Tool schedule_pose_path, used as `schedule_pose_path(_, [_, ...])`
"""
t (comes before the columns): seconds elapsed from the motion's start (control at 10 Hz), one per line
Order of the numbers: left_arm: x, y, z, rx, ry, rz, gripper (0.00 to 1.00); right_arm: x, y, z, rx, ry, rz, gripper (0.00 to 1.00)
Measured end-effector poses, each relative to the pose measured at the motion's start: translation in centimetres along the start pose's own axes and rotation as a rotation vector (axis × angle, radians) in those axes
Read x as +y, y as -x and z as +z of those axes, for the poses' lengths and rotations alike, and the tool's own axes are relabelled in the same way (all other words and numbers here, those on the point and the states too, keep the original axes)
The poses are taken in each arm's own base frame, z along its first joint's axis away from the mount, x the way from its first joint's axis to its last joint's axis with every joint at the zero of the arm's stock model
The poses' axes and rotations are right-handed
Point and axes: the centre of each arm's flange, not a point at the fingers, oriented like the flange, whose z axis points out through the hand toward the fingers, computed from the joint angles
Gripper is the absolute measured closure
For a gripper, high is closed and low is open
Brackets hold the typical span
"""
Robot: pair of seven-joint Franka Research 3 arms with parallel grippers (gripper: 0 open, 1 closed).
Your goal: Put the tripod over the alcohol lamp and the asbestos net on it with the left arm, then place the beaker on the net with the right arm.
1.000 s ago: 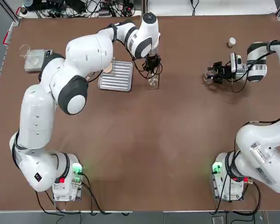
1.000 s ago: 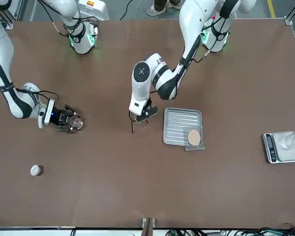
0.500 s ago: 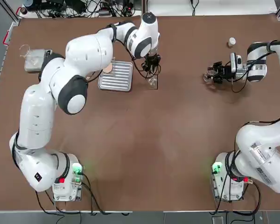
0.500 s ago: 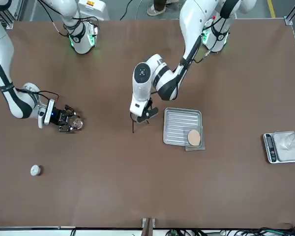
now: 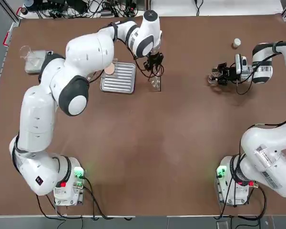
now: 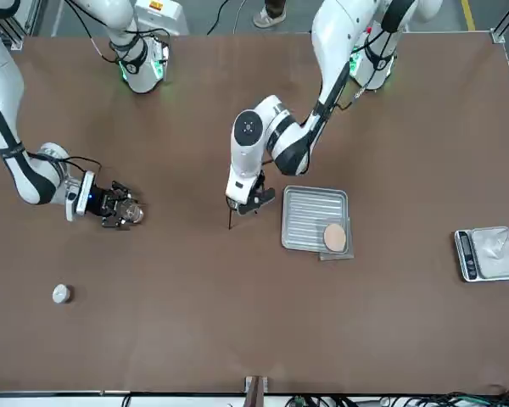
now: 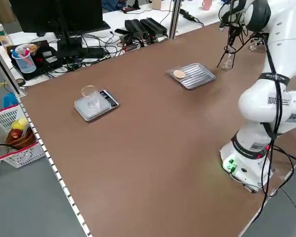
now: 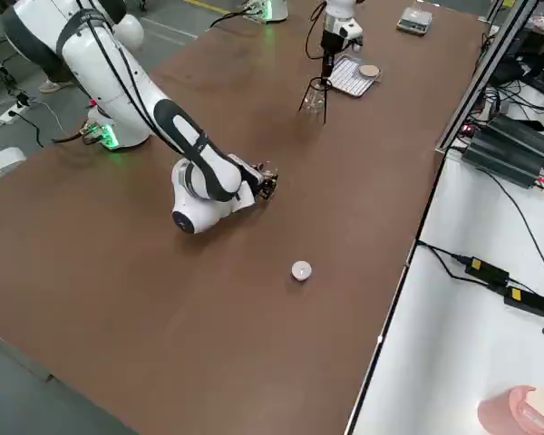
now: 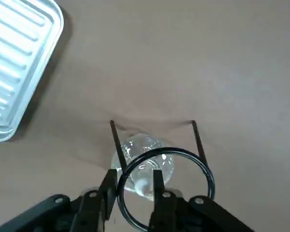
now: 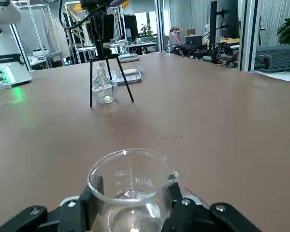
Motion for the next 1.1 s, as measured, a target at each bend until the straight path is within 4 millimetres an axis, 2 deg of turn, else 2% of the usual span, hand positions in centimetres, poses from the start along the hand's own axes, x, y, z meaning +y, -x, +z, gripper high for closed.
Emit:
schedule_pose_path(0.2, [0.0,-0.2,-2.3,0.008,0.011,-0.002,0.62,0.0,0.0,0.0,-0.001,0.001,-0.001,0.41])
schedule_pose_path(0.3, [-0.2,-0.8,-4.4,0.014,0.015,-0.01,0.62,0.0,0.0,0.0,-0.002,0.001,-0.001,0.41])
schedule_pose_path(0.5, [-1.8,-4.2,-10.0,0.034,0.03,-0.051,0.58,0.1,0.0,-0.1,-0.004,0.003,-0.002,0.41])
schedule_pose_path(0.6, [-3.3,-6.5,-12.6,0.043,0.026,-0.046,0.54,0.1,-0.1,-0.1,-0.005,0.003,-0.002,0.41])
schedule_pose_path(0.7, [-5.7,-10.0,-14.5,0.041,0.023,-0.026,0.4,0.1,-0.1,-0.1,-0.006,0.004,-0.002,0.41])
schedule_pose_path(0.8, [-8.8,-14.3,-15.5,0.019,0.032,0.0,0.38,0.1,-0.2,-0.2,-0.006,0.004,-0.001,0.41])
schedule_pose_path(0.9, [-12.7,-18.8,-15.8,0.002,0.043,0.018,0.38,0.2,-0.2,-0.2,-0.006,0.004,-0.001,0.41])
schedule_pose_path(1.1, [-20.6,-26.3,-15.7,-0.041,0.107,0.075,0.39,0.2,-0.3,-0.3,-0.004,0.003,-0.001,0.41])
